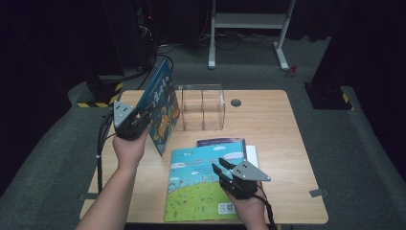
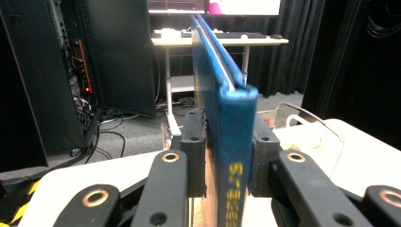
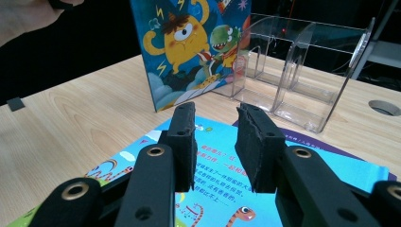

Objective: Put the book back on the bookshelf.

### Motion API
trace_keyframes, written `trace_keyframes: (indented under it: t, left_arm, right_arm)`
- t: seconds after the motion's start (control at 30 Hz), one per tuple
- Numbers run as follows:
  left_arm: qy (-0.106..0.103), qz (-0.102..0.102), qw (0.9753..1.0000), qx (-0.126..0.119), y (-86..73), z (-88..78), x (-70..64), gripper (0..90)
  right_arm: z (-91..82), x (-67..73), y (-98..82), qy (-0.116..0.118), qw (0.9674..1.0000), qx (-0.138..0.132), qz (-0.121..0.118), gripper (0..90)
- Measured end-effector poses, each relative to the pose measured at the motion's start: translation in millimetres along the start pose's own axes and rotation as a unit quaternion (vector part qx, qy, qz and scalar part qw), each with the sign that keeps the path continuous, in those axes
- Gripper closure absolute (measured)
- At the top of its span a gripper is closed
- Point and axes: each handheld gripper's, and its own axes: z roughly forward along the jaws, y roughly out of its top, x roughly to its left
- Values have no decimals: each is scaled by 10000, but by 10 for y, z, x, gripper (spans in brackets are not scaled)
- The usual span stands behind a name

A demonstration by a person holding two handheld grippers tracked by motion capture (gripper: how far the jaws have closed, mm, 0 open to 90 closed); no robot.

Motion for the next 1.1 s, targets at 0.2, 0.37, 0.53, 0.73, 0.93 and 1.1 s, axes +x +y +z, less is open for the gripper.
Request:
trace_keyframes:
  t: [0.2, 0.37, 0.53, 0.73, 0.93, 1.1]
  left_arm:
    - [-40, 7, 9999, 111, 61, 21, 21, 729]
    - [73, -14, 9998, 191, 83, 29, 38, 811]
    - [41, -47, 9998, 172, 97, 53, 19, 831]
    - [38, -24, 9999, 112, 133, 113, -5, 834]
    - [100, -91, 9999, 100, 231, 189, 34, 836]
    - [202, -91, 9998, 9, 322, 241, 63, 835]
  right_arm:
    - [-1, -5, -1, 3, 10000, -4, 23, 673]
    - [-1, -2, 0, 7, 10000, -6, 20, 673]
    - [-2, 0, 2, 11, 10000, -6, 23, 674]
    - [-9, -12, 2, 3, 10000, -2, 23, 675]
    - [-13, -26, 0, -7, 10000, -23, 29, 676]
    - [-18, -31, 3, -18, 10000, -26, 40, 676]
